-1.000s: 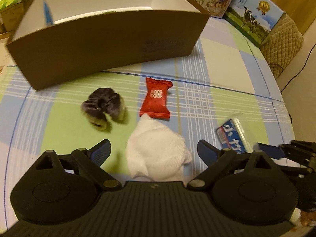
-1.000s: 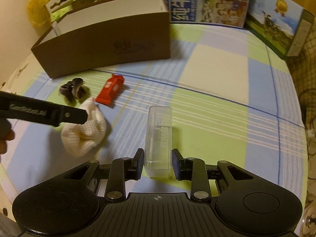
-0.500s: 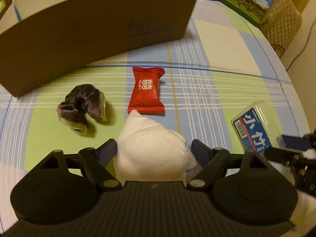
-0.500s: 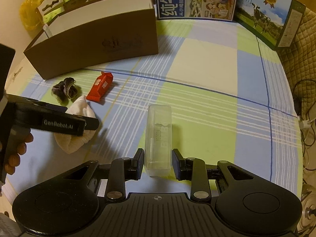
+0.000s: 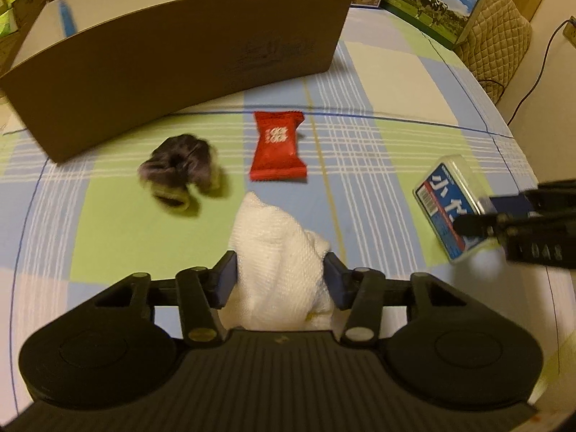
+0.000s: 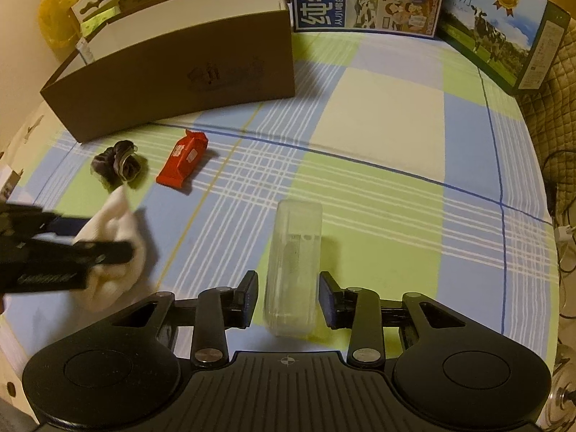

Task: Organize objects
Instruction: 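Grasp the white cloth with the left tool while the right tool grasps the clear plastic box, then lift the white cloth and clear plastic box and carry both toward the brown box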

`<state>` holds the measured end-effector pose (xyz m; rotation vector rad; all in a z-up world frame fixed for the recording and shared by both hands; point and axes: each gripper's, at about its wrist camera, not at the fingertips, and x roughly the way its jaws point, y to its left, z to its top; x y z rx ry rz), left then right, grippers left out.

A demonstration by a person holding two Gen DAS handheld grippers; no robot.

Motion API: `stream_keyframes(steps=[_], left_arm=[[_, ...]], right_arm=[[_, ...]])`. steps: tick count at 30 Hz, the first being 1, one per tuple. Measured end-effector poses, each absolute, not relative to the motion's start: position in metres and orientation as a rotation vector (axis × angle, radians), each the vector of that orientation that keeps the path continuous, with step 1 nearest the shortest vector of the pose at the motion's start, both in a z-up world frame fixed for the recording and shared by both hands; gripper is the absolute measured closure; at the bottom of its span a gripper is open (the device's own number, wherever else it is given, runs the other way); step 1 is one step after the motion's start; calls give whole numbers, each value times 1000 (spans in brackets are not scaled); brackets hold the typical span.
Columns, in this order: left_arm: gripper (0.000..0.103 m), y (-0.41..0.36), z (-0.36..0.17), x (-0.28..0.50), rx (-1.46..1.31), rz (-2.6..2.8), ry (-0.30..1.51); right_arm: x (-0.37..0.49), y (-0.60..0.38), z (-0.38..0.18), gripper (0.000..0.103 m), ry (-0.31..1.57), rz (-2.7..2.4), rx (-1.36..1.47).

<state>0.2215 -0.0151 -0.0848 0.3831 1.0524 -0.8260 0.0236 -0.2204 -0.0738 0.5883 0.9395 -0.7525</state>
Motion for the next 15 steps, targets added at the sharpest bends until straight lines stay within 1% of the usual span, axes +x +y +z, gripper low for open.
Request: stream_keyframes(steps=[12,14,15], left_arm=[[59,38,-76,227,342,-685,1086],[60,43,-75,229,338,-670,1083],[60,45,-74,230,334,-665,1081]], right_arm=[[24,-229,-79,69,929,-756,593],[24,-229,-79,71,922,-748,594],[24,-228,-78,75,918,-749,591]])
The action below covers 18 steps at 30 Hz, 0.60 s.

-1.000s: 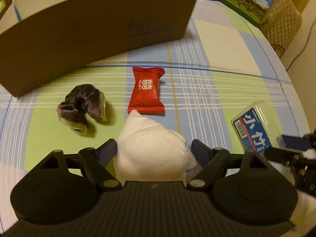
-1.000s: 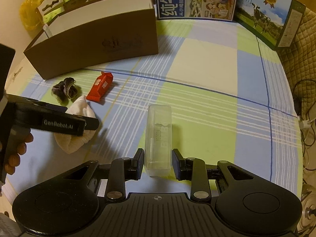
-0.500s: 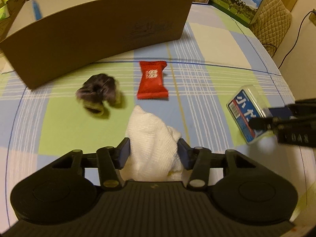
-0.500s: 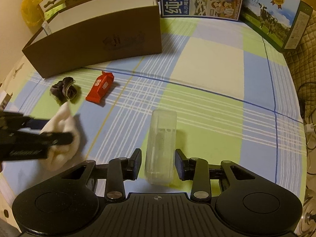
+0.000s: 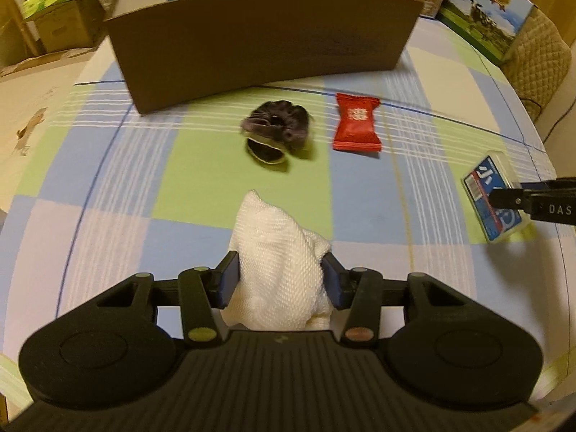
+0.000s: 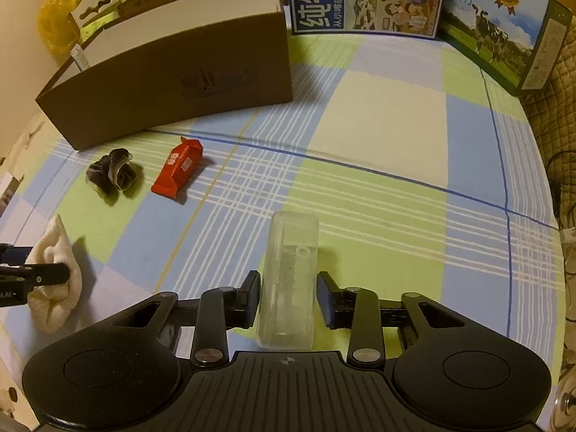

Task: Organize objects
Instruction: 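Lift the white cloth and clear plastic box and carry both toward the brown box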

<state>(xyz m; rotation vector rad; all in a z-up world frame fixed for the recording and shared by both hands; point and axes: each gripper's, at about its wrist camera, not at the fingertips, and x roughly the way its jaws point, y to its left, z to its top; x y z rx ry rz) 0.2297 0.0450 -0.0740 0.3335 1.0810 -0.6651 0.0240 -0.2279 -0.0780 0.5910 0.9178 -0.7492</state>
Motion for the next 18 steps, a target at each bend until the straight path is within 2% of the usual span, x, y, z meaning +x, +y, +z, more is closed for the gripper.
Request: stream_keyframes(steps=[18], left_arm=[[61,46,-59,227,302,-689,1040]], right_arm=[[29,-215,-60,75,882,-713,565]])
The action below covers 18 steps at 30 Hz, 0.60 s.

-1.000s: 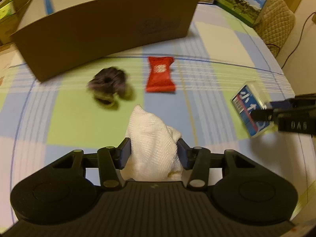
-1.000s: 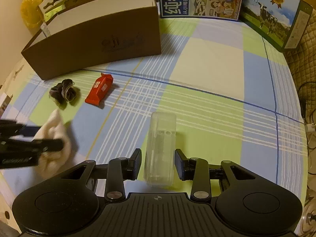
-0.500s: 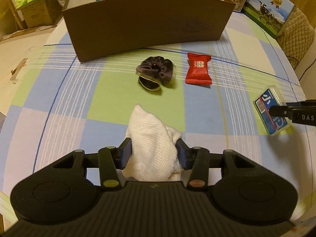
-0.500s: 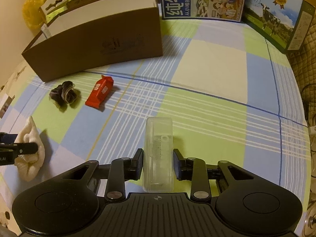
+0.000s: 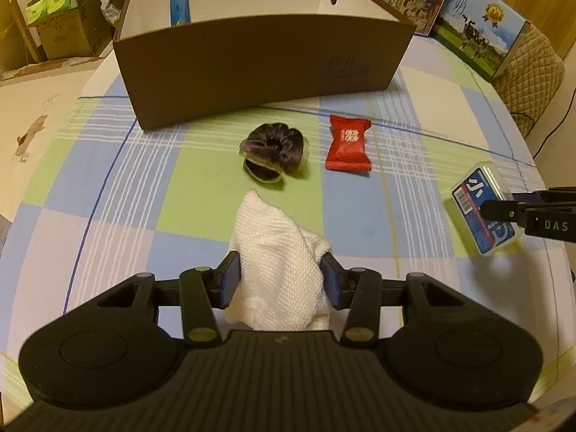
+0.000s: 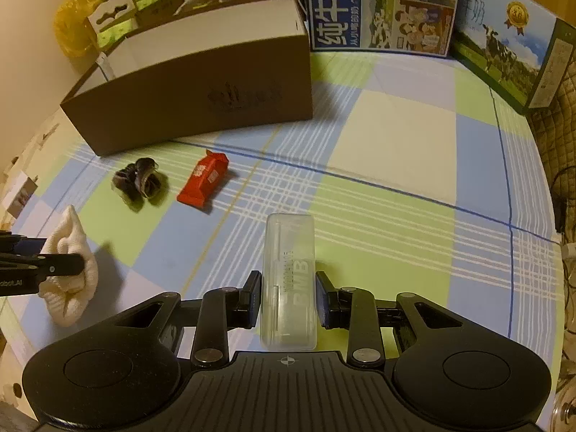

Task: Organize objects
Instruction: 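Lift the white cloth and clear plastic box and carry both toward the brown box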

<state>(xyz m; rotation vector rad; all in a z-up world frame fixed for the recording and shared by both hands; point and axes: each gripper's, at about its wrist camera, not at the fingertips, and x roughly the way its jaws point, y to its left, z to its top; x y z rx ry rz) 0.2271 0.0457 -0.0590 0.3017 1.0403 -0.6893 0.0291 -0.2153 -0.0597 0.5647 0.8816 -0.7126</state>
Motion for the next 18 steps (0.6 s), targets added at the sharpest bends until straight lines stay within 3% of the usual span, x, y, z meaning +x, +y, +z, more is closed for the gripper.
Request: stream_keyframes(steps=[18], left_arm=[[61,38,-25,235,255,-743,973]], right_arm=[[57,-207,-27,75,814,-637,512]])
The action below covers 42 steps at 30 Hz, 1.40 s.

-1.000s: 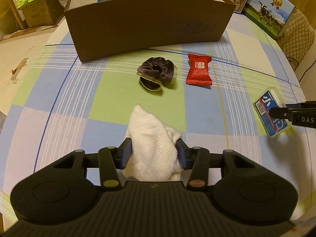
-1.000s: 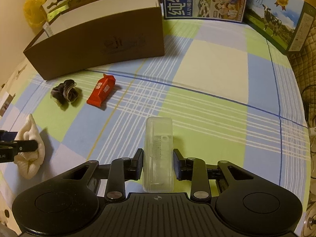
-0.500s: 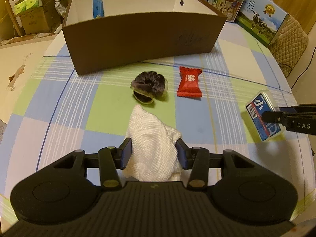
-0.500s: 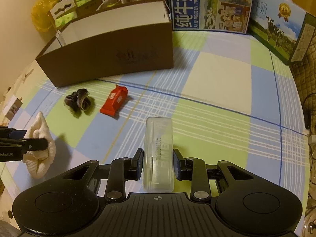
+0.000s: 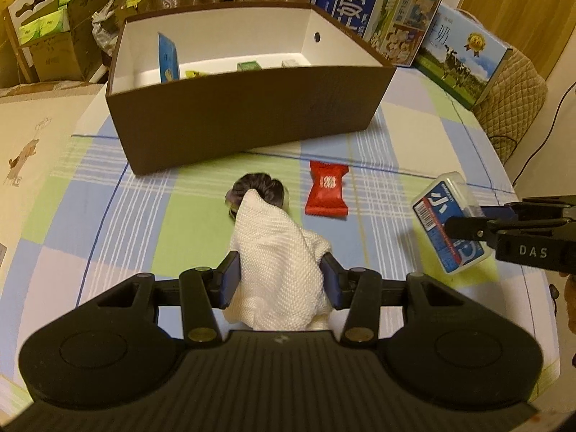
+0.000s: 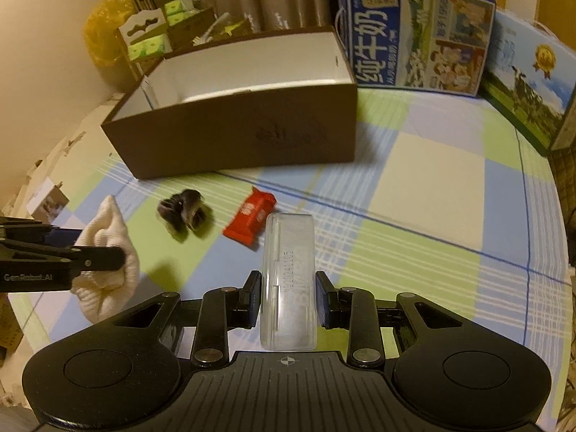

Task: Organize objects
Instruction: 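Lift the white cloth and clear plastic box and carry both toward the brown box, then lower the cloth and plastic box into the brown box and open both tools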

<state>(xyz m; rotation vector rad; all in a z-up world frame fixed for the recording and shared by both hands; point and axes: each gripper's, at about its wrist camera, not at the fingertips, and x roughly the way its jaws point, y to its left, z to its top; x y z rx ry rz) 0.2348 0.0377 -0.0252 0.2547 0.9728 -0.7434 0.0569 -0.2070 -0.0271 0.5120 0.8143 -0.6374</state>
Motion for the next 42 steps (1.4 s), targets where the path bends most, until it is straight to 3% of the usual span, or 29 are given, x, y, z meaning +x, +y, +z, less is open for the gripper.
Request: stream_keyframes(steps=[24,42], left_arm=[[60,-17,45,335,241,-821,762],[60,-91,24,485,332,-747,835]], right_arm=[[161,-283,39,75,636,-549,474],[259,-386,29,75,643,-581,513]])
